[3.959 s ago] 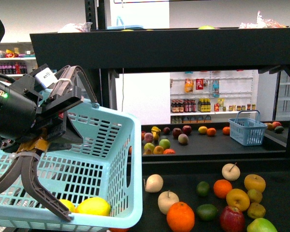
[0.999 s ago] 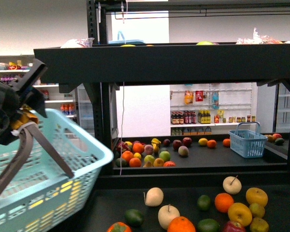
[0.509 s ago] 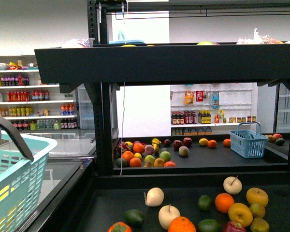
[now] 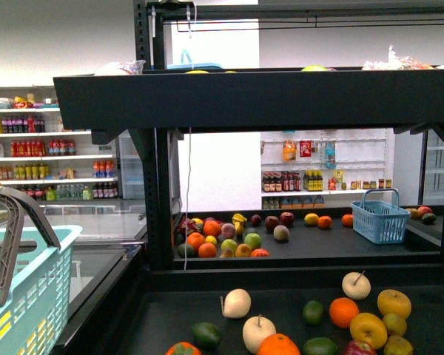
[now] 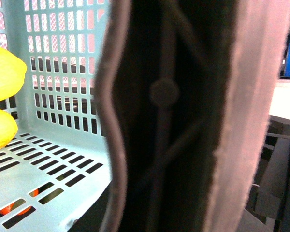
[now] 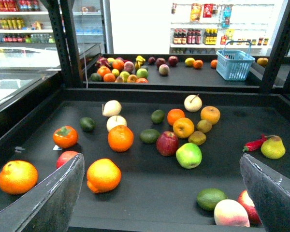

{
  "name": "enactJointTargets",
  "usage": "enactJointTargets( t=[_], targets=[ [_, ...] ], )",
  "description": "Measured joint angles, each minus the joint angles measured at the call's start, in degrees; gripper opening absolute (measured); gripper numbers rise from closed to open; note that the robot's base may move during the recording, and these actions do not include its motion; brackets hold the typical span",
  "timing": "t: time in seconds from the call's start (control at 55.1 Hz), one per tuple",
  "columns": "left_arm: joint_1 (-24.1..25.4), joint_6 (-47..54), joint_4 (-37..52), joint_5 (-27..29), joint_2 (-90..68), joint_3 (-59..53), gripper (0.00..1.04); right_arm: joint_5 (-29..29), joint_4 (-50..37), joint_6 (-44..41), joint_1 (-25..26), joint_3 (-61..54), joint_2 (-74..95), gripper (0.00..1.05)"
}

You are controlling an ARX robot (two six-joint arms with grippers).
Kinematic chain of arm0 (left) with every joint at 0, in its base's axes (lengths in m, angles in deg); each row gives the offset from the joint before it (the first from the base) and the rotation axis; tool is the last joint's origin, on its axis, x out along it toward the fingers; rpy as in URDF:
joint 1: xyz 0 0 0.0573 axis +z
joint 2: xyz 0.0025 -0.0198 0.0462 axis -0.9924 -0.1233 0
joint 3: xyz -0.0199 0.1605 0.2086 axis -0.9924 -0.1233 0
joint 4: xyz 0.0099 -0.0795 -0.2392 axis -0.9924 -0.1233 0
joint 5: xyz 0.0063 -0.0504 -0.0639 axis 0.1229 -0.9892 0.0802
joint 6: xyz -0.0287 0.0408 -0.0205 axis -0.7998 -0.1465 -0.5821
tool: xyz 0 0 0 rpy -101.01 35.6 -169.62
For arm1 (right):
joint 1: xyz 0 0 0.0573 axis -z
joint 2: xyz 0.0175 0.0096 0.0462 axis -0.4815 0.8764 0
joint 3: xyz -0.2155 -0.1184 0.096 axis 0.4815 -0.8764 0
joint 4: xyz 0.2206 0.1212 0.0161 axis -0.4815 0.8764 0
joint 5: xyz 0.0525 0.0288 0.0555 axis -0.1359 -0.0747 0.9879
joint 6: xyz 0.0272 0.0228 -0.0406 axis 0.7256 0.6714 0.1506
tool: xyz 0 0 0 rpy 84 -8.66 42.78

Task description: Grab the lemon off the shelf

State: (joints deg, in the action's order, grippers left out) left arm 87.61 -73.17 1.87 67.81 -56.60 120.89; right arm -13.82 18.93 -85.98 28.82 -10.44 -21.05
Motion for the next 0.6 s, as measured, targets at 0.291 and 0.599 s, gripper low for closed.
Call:
enactJointTargets(
  t=[0.291, 0.599],
  targets=[
    [1.33, 1.38, -6.01, -2.21, -3.61, 5.79, 0.28, 0.0, 0.0, 0.0, 0.0, 0.0, 0.0, 0.97],
    [1.88, 5.01, -8.44, -5.68, -5.6, 9.51, 0.28, 0.0, 0.02, 0.0, 0.0, 0.0, 0.0, 0.97]
  ],
)
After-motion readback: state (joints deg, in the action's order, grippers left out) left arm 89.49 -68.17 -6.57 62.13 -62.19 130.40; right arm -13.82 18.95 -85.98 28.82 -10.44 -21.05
